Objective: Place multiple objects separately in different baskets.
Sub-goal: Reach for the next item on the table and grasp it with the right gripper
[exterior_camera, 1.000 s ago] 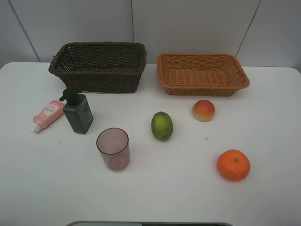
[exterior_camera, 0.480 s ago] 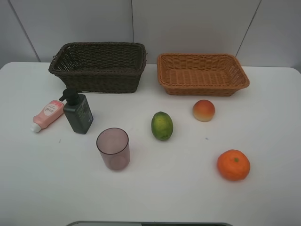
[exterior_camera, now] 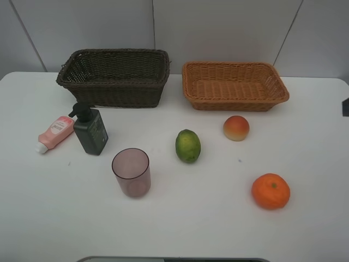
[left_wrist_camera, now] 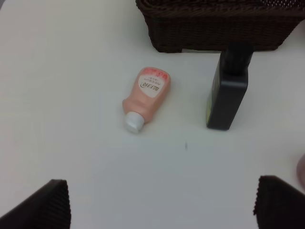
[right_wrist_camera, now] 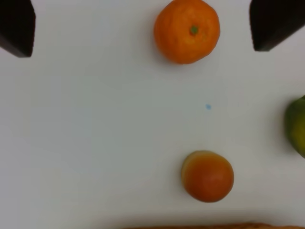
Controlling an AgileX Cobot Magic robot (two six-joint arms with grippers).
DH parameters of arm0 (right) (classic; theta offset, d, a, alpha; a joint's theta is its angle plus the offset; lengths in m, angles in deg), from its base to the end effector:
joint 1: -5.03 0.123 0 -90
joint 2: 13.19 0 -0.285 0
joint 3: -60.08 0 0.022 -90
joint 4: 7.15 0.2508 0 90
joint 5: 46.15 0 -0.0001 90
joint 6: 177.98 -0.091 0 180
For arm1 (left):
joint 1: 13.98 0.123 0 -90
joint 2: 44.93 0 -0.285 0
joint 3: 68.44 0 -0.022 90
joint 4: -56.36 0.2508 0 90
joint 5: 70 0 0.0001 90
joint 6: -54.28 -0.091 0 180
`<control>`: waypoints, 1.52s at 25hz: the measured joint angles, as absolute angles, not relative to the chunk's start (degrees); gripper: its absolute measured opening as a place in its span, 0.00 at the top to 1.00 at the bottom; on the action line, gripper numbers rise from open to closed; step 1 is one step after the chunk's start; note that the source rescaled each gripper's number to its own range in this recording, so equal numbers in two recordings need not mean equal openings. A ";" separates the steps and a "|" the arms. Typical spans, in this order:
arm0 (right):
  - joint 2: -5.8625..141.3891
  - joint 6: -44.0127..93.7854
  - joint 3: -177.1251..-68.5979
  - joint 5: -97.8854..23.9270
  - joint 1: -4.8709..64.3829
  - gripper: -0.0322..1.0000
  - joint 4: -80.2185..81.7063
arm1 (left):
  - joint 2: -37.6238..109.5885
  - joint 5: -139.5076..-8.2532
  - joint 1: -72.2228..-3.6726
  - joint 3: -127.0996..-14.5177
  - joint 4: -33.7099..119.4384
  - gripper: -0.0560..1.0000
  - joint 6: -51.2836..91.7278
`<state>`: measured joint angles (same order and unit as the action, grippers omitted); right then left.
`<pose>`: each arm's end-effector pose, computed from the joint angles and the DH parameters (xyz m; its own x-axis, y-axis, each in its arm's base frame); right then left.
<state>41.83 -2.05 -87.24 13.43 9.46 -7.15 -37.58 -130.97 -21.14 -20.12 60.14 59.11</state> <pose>0.1350 0.0105 0.3119 -0.8422 0.0059 -0.5392 -0.0175 0.9991 0.0384 -0.0060 0.0060 0.2783 -0.4473 0.0036 -0.8944 0.0500 0.9985 -0.0209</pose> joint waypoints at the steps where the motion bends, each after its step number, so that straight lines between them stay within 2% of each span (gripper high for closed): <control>1: 44.09 -2.05 -87.54 12.96 9.46 0.00 -7.15 | -37.58 -130.97 -21.14 -20.12 60.14 0.01 59.11; 4: 51.36 -2.05 -87.81 11.75 10.43 0.00 -7.15 | -37.58 -130.97 -21.14 -20.12 60.14 0.01 59.11; 12: 65.02 -2.05 -87.81 4.69 18.28 0.00 -3.77 | -37.58 -130.97 -21.14 -20.12 60.14 0.01 59.11; 28: 76.67 -11.69 -85.36 2.03 18.72 0.00 -5.60 | -37.58 -130.93 -21.14 -20.12 60.14 0.01 59.11; 38: 82.33 -15.58 -79.73 -7.56 18.72 0.00 -4.92 | -37.58 -130.93 -21.14 -20.12 60.14 0.01 59.11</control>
